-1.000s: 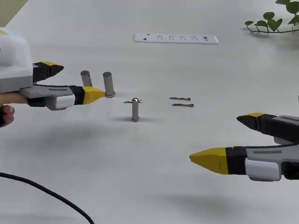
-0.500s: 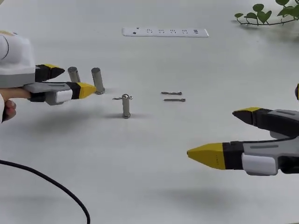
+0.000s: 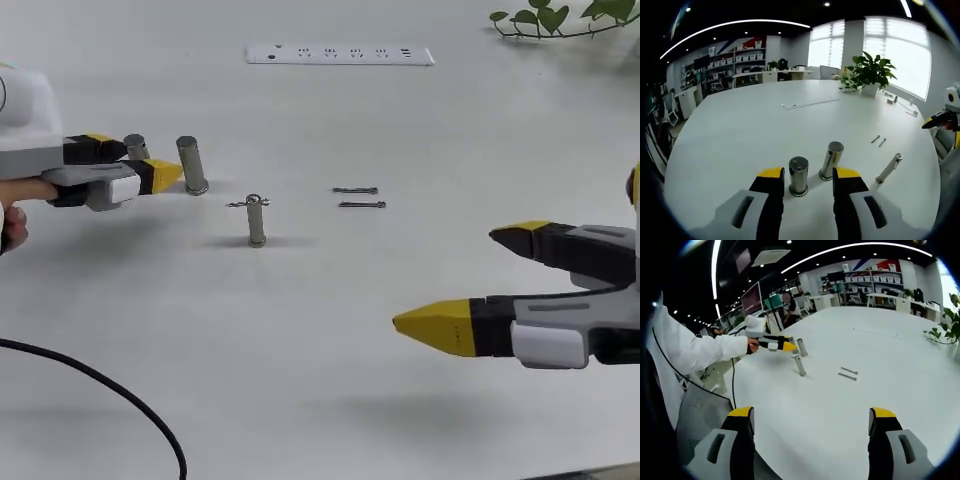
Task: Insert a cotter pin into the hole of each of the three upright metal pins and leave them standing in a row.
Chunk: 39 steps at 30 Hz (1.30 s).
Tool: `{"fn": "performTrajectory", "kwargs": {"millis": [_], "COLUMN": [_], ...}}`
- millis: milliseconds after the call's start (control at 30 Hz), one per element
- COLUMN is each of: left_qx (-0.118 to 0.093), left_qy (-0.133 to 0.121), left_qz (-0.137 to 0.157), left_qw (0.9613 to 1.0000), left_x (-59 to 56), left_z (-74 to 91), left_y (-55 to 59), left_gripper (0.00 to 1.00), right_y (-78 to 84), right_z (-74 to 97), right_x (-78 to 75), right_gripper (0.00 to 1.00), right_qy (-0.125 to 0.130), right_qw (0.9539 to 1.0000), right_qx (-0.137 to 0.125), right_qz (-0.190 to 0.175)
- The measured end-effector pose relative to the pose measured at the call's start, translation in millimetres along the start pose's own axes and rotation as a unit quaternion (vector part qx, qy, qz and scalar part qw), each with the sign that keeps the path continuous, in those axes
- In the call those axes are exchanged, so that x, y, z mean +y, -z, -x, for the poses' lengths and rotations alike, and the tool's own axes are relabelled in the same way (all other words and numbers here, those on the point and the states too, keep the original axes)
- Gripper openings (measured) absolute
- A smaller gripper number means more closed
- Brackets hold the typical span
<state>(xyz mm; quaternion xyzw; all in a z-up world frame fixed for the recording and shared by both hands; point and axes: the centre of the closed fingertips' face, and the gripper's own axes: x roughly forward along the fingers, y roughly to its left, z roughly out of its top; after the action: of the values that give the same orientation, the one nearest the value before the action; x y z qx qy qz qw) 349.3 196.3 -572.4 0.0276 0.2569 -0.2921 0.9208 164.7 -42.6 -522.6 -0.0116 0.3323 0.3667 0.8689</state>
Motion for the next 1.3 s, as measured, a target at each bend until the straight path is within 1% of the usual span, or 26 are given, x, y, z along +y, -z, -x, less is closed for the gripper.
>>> {"fn": "performTrajectory", "kwargs": {"millis": [67, 133, 200, 300, 367, 433, 500, 567, 700, 767, 800, 833, 867, 967, 1000, 1133, 1233, 1267, 1300], "left_qx": [0.005, 0.005, -0.001, 0.003, -0.007, -0.01, -0.008, 0.004, 0.003, 0.0, 0.0, -0.001, -0.003, -0.006, -0.007, 0.001, 0.005, 0.004, 0.001], "left_qy": [-0.002, -0.005, -0.006, -0.013, -0.024, -0.03, -0.036, -0.047, -0.05, -0.049, -0.043, -0.042, -0.043, -0.051, -0.052, -0.06, -0.065, -0.061, -0.05], "left_qz": [-0.002, -0.003, 0.001, 0.003, 0.014, 0.016, 0.012, -0.013, -0.023, -0.015, -0.006, -0.006, -0.011, 0.005, 0.002, -0.002, -0.001, 0.005, 0.017], "left_qw": [1.0, 1.0, 1.0, 0.9999, 0.9996, 0.9994, 0.9992, 0.9988, 0.9985, 0.9987, 0.9991, 0.9991, 0.999, 0.9986, 0.9986, 0.9982, 0.9979, 0.9981, 0.9986], "left_x": [0.4, 0.9, -0.1, 2.0, 5.1, 7.6, 10.1, 12.9, 11.8, 11.5, 10.2, 10.3, 10.4, 11.5, 11.1, 10.5, 9.4, 8.0, 3.3], "left_z": [-1.5, -1.9, -3.0, -3.9, -3.8, -3.6, -3.6, -3.1, -1.9, -1.1, -0.6, -0.5, -0.4, 0.4, 1.1, 3.7, 9.2, 11.1, 13.9], "left_y": [2.3, 3.0, 1.9, 3.8, 0.8, -0.3, 0.4, 1.7, 0.6, 0.3, 0.8, 0.7, 0.6, 0.3, 0.5, 1.5, 2.5, 2.4, 1.7], "left_gripper": [0.31, 0.29, 0.28, 0.25, 0.22, 0.19, 0.15, 0.12, 0.11, 0.11, 0.11, 0.11, 0.11, 0.11, 0.1, 0.1, 0.1, 0.1, 0.1], "right_y": [-0.4, -1.1, -0.9, -2.0, -0.9, -0.2, 0.2, 0.7, 2.1, 2.1, 2.0, 2.0, 1.9, 1.3, 1.2, 0.7, -1.1, -1.8, -2.5], "right_z": [0.0, 0.0, -0.1, 0.0, -0.5, -0.9, -1.5, -2.1, -3.0, -3.1, -3.1, -3.1, -3.1, -2.9, -2.9, -2.3, -1.6, -1.4, -1.1], "right_x": [1.1, 3.7, 4.3, 5.2, 3.7, 4.0, 4.9, 5.5, 5.1, 4.3, 4.5, 4.7, 4.8, 5.6, 5.9, 6.8, 7.0, 7.1, 6.7], "right_gripper": [0.93, 0.93, 0.93, 0.93, 0.93, 0.93, 0.93, 0.93, 0.92, 0.92, 0.92, 0.92, 0.92, 0.92, 0.92, 0.92, 0.91, 0.91, 0.91], "right_qy": [-0.002, -0.005, -0.005, -0.006, -0.007, -0.008, -0.009, -0.009, -0.009, -0.009, -0.009, -0.009, -0.009, -0.009, -0.009, -0.009, -0.009, -0.009, -0.009], "right_qw": [1.0, 0.9999, 0.9999, 0.9999, 0.9999, 0.9999, 0.9999, 0.9999, 0.9999, 0.9999, 0.9999, 0.9999, 0.9999, 0.9999, 0.9999, 0.9999, 0.9999, 0.9999, 0.9999], "right_qx": [0.0, -0.001, 0.001, -0.001, 0.001, 0.002, 0.002, 0.003, 0.005, 0.004, 0.004, 0.004, 0.004, 0.003, 0.003, 0.004, 0.002, 0.0, -0.001], "right_qz": [0.003, 0.009, 0.01, 0.009, 0.01, 0.009, 0.009, 0.009, 0.006, 0.006, 0.006, 0.007, 0.007, 0.007, 0.007, 0.009, 0.009, 0.01, 0.011]}}
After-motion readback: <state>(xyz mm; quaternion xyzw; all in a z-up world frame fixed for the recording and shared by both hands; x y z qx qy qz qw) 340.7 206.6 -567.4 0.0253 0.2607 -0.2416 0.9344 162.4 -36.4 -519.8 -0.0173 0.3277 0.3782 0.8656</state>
